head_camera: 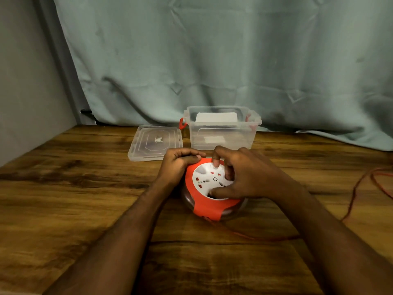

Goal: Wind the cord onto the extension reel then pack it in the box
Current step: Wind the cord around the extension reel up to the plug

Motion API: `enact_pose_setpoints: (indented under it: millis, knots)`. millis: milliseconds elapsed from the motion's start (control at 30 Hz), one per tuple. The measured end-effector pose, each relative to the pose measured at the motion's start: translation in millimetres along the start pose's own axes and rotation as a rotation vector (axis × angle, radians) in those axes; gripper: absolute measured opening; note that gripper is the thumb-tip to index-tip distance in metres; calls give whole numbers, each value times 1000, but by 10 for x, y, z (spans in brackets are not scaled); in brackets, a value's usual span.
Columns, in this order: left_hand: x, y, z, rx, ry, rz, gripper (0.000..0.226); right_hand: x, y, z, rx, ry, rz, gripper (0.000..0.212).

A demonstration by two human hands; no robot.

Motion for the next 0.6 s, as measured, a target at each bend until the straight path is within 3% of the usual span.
enact_pose_setpoints:
  millis: [300,433,600]
  knots:
    - [-8,-4,-25,-17,6,6,21,8,-10,70,101,-77,-54,28]
    - [-27,14,-54,-23,2,0,22,-23,-124,24,201,-45,72,55]
    - [-32,2,-58,-8,21,2,21,-4,-98,-70,280,-5,157,68]
Point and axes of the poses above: each hand's wrist, its own x-axis towards the middle knuckle, its own y-axis out of the palm, z = x × y, the point moved 1 cm from there along x, towards the middle knuckle, and after that the axes turned 10 degrees about x, right-handed, at the moved point
